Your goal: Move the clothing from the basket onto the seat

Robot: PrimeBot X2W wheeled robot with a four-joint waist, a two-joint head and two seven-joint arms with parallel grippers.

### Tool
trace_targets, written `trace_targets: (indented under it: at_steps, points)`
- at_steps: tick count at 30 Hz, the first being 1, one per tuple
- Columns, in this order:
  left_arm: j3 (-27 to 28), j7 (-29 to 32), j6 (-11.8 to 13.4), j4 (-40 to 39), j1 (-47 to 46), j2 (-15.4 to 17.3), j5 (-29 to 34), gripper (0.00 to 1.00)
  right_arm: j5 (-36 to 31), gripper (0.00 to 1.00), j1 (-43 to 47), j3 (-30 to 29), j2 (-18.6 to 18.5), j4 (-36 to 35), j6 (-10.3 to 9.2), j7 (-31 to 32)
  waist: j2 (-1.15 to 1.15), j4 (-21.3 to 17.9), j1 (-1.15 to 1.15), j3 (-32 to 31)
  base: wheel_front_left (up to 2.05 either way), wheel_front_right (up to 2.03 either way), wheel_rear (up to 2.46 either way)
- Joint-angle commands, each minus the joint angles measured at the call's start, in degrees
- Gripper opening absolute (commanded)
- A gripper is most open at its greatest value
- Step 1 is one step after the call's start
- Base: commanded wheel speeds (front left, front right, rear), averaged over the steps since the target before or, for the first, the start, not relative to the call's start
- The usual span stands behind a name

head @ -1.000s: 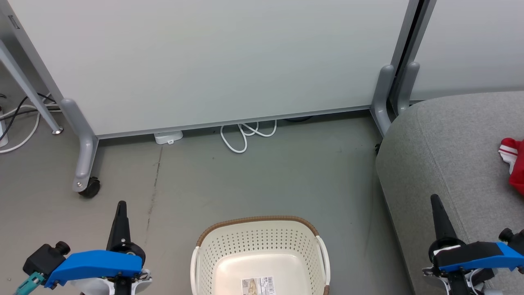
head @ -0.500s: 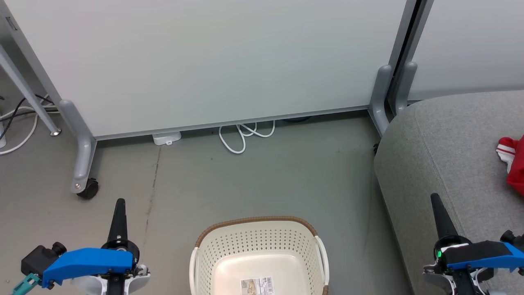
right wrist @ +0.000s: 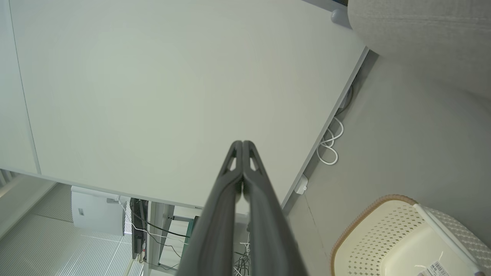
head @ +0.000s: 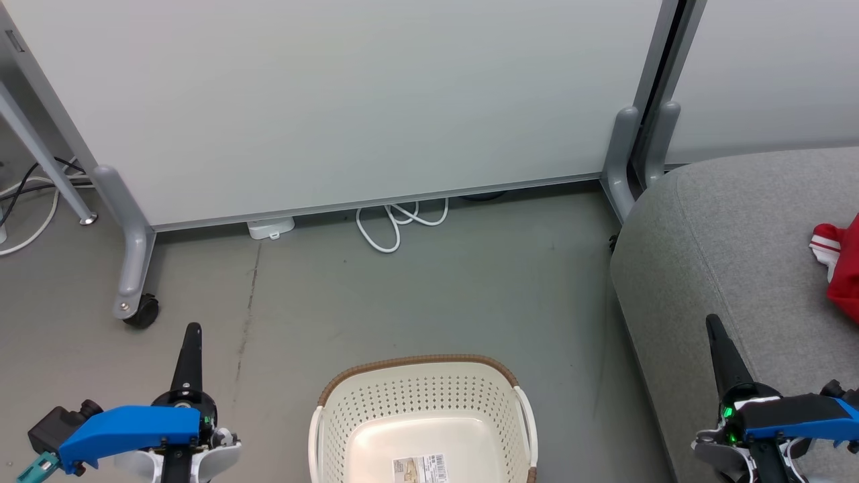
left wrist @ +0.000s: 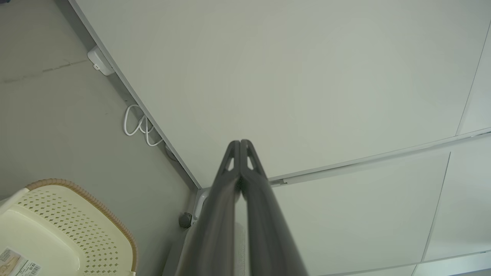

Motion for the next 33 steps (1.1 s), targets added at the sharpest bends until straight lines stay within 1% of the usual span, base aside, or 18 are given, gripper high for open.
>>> trace_targets:
  at_steps: [1, 20, 33]
  points:
    - [0.3, 0.4, -0.4, -0.6, -1.2, 0.0, -1.5, 0.00, 1.7, 0.00, -0.5, -0.1, -0.1, -0.6, 0.02, 0.4, 0.00, 0.0, 0.00, 0.0, 0.00, 0.00, 0.00]
    - [1.4, 2.7, -0.6, -0.6, -1.5, 0.0, -10.3, 0.00, 10.6, 0.00, -0.5, -0.4, -0.1, -1.1, 0.03, 2.7, 0.00, -0.5, 0.00, -0.1, 0.00, 0.00, 0.00]
    - [1.9, 3.9, -0.8, -0.7, -1.6, 0.0, -15.2, 0.00, 15.6, 0.00, -0.5, -0.5, -0.1, -1.4, 0.02, 3.9, 0.00, -0.8, 0.00, -0.2, 0.00, 0.00, 0.00]
